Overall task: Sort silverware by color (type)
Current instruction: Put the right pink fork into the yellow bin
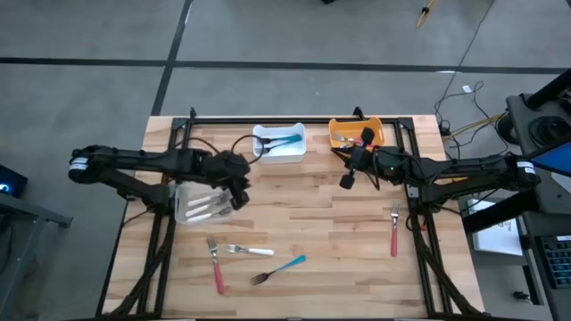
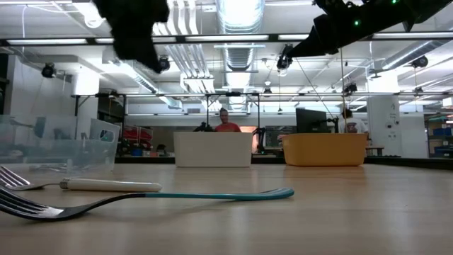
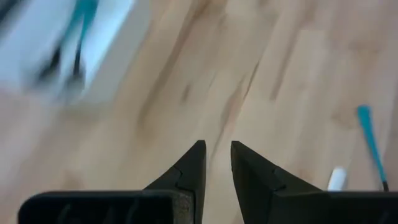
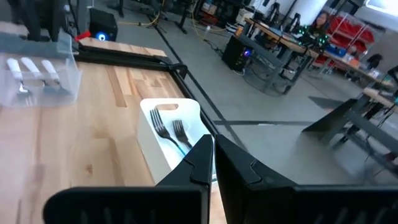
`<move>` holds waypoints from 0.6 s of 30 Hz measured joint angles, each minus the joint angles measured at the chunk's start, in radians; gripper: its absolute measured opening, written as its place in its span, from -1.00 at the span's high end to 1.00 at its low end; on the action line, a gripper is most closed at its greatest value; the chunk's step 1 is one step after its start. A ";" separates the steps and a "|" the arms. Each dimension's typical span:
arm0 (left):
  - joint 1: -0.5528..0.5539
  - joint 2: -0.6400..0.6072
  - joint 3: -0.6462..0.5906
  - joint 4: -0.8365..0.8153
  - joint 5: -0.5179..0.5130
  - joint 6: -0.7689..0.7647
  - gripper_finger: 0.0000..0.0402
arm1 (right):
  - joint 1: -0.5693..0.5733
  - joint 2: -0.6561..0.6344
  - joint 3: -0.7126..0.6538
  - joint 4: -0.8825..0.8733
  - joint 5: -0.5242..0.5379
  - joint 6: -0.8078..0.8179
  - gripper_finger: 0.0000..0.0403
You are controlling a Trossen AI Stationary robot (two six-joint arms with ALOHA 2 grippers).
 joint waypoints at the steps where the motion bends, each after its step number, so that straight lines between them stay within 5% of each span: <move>1: -0.006 0.004 0.009 0.037 -0.003 0.060 0.72 | 0.000 0.000 0.000 0.000 0.000 0.015 0.96; 9: -0.016 0.017 -0.016 0.160 -0.005 0.347 0.72 | 0.001 0.000 0.000 -0.010 -0.018 0.255 0.96; 18: -0.004 -0.027 -0.192 0.420 -0.003 0.510 0.72 | 0.001 0.038 0.058 -0.261 -0.321 0.717 0.96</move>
